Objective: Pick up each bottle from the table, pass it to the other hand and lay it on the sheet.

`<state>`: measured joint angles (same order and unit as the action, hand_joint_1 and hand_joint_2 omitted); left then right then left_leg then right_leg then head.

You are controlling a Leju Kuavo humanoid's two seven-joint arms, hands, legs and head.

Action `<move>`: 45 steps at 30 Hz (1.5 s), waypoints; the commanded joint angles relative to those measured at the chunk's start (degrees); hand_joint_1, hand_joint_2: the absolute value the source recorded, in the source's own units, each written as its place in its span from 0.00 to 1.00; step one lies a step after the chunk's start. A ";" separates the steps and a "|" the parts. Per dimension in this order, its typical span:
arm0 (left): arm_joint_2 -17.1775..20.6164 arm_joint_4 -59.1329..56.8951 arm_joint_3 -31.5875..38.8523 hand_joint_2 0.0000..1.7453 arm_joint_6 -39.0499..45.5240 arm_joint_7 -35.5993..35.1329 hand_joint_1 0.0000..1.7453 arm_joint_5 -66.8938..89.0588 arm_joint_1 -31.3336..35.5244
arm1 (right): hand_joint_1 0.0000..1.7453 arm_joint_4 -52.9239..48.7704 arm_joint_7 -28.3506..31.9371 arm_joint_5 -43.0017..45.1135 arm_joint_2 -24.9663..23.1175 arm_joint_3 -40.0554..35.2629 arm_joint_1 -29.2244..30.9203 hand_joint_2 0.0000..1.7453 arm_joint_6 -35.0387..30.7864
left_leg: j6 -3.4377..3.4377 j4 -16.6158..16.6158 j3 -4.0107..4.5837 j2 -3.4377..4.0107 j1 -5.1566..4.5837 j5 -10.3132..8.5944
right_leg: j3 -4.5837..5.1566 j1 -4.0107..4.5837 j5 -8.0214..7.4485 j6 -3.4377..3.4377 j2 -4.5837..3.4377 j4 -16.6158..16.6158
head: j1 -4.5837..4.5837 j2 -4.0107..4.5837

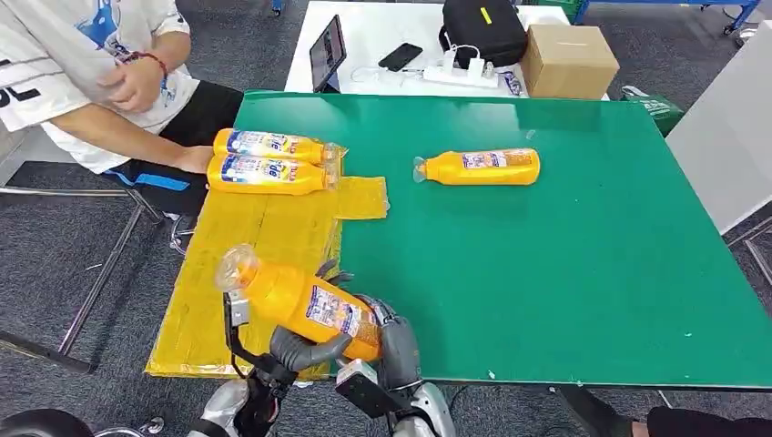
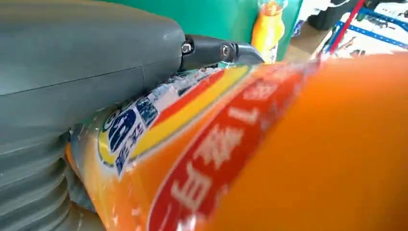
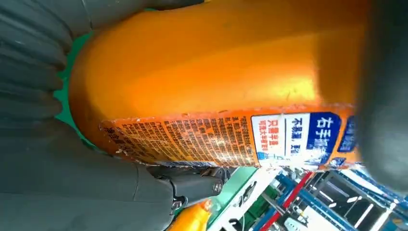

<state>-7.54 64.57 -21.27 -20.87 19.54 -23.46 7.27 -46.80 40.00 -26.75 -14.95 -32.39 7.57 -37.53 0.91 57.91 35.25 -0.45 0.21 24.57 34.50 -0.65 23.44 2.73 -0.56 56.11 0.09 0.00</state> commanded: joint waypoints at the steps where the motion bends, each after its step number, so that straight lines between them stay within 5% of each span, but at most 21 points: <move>1: 0.56 -0.19 -0.72 1.00 -5.04 -2.13 0.00 -9.37 0.71 | 1.00 10.39 -0.24 -1.25 -1.29 -2.54 2.43 1.00 2.50 | -0.03 -0.03 -0.16 0.00 0.03 0.05 | -0.17 0.04 0.05 -0.06 0.05 -0.04 | -0.02 0.00; 2: 0.19 0.63 -0.45 1.00 -5.13 -1.99 0.01 -10.81 0.28 | 1.00 10.71 -0.67 -1.92 -1.30 -2.54 2.60 1.00 2.82 | -0.04 -0.03 -0.25 -0.01 0.05 0.08 | -0.27 0.06 0.07 -0.08 0.07 -0.06 | -0.02 0.00; 3: -0.15 1.75 -0.18 1.00 -4.73 -2.05 0.19 -11.87 -0.17 | 1.00 11.00 -1.15 -2.38 -1.33 -2.47 2.67 1.00 3.19 | -0.03 -0.04 -0.17 0.00 0.04 0.05 | -0.18 0.05 0.04 -0.06 0.06 -0.06 | -0.02 0.00; 4: -0.42 2.48 0.08 1.00 -4.37 -1.95 0.99 -12.29 -0.46 | 1.00 11.14 -1.41 -2.71 -1.38 -2.42 2.68 1.00 3.23 | -0.04 -0.02 -0.29 -0.03 0.06 0.11 | -0.33 0.08 0.11 -0.09 0.11 -0.06 | -0.04 0.00; 27: -2.10 7.08 1.13 1.00 5.42 3.92 1.00 1.00 -1.34 | 0.98 10.57 -2.51 -3.33 -2.23 -1.76 2.58 1.00 6.41 | -0.04 0.03 -0.18 -0.04 0.06 0.08 | -0.19 0.08 0.12 -0.08 0.21 -0.01 | -0.02 0.00; 28: -2.13 7.50 1.52 1.00 5.46 3.89 1.00 1.00 -1.42 | 0.00 10.21 -2.44 -3.09 -2.11 -1.89 2.43 1.00 7.47 | -0.02 0.01 -0.06 0.01 0.04 0.02 | -0.05 0.05 0.05 -0.05 0.14 -0.02 | -0.04 0.00; 29: -2.08 8.26 2.01 1.00 6.74 4.61 1.00 2.86 -1.46 | 0.00 8.79 -2.36 -2.49 -1.67 -2.14 2.08 1.00 9.61 | -0.06 0.07 -0.36 -0.04 0.11 0.19 | -0.40 0.14 0.20 -0.13 0.26 -0.01 | -0.02 0.00; 30: -2.25 9.06 2.90 1.00 9.31 6.05 1.00 6.20 -1.21 | 0.00 6.40 -2.68 -1.97 -0.91 -2.44 1.63 0.00 12.43 | -0.03 0.03 -0.09 0.01 0.05 0.05 | -0.09 0.07 0.07 -0.06 0.16 -0.01 | 0.00 0.00; 39: -2.82 12.09 11.25 1.00 27.21 11.30 1.00 22.57 3.24 | 0.00 -21.09 -4.07 3.89 5.18 1.46 -4.82 0.00 24.59 | -0.02 0.07 -0.05 -0.11 0.05 0.04 | -0.08 0.06 0.09 -0.06 0.28 0.03 | -0.02 0.00; 45: -2.94 11.83 11.67 1.00 27.17 11.05 1.00 22.66 3.60 | 0.00 -21.97 -4.53 3.86 5.12 1.75 -5.29 0.00 25.34 | -0.04 0.02 -0.16 0.06 0.05 0.06 | -0.17 0.07 0.05 -0.08 0.13 -0.02 | 0.00 0.00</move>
<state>-9.51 77.05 -12.85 5.99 30.58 -1.24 7.57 -61.60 35.91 -23.30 -13.05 -31.76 3.83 -12.70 0.90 57.91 35.26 -0.32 0.21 24.56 34.56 -0.64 23.41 2.74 -0.58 56.11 0.09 0.00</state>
